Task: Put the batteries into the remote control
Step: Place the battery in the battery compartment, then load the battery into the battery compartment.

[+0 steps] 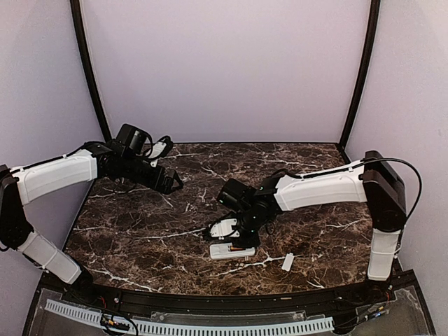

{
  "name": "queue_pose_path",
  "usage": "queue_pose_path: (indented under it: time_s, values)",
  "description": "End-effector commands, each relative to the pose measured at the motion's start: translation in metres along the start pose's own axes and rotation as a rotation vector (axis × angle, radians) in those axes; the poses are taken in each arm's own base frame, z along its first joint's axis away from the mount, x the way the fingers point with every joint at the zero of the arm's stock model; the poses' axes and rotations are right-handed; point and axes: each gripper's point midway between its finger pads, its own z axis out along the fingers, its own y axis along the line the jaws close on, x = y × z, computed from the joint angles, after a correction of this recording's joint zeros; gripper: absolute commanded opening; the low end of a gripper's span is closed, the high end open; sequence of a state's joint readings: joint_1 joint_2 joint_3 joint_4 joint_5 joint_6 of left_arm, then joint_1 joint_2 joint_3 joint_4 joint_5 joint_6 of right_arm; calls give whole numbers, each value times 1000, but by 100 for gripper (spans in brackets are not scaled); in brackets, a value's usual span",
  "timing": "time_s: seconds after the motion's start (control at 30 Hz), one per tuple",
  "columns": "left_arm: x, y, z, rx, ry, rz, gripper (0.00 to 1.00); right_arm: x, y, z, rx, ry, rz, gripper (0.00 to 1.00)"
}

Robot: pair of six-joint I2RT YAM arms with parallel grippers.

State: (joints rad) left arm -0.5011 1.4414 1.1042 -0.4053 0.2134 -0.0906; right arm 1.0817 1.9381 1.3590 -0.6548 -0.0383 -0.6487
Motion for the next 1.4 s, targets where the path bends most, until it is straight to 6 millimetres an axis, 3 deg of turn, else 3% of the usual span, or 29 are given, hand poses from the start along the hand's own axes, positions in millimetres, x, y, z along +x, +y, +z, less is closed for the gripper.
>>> queue_pose_path:
  time_s: [0.0,0.3,0.4,0.57,0.7,1.03,1.37]
  values:
    - [-1,-3,-7,18,-6,-1,99,-5,3,0,9,25,-11,17]
    - [-1,-4,-8,28,-7,1,99,-16,-4,-23,33,-13,1,20]
    - [-1,-5,-8,29,-8,1,99,-18,0,-30,4,-43,-7,27]
    - [-1,-5,-9,30,-9,1,99,1,-9,-15,7,39,31,33]
    - [-1,-5,-9,31,-9,1,99,1,-13,-9,-30,38,64,33]
    - [0,-5,-8,31,-6,3,99,4,-2,-8,-121,11,80,33]
    - [0,-4,-7,28,-3,3,99,13,0,8,-149,55,95,32]
